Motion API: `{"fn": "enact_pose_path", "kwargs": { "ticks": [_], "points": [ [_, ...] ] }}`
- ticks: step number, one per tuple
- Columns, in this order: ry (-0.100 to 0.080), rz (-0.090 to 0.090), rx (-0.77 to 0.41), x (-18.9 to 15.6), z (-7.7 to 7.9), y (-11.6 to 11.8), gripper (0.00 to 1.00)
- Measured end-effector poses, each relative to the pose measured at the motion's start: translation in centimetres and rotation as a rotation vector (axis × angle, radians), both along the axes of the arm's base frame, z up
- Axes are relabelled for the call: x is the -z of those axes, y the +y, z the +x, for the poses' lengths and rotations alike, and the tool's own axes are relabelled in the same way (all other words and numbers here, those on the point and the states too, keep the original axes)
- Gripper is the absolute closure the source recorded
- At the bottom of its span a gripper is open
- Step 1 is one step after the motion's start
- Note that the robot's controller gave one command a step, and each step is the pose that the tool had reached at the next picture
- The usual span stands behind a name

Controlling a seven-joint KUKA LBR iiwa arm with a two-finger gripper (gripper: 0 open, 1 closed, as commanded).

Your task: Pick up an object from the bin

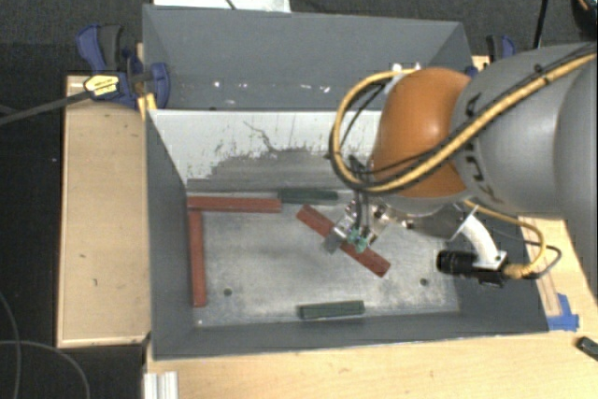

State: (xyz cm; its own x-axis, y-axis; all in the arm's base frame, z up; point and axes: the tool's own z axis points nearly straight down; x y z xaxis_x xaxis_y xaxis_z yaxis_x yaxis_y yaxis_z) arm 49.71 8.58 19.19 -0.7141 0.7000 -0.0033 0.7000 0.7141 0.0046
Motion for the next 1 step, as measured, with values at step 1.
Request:
{"fn": "enact_pose_path", "kwargs": {
  "ticks": [1],
  "points": [
    [0.003,-0.001,-0.007,-0.8,0.08,0.0,1.0]
  ]
}}
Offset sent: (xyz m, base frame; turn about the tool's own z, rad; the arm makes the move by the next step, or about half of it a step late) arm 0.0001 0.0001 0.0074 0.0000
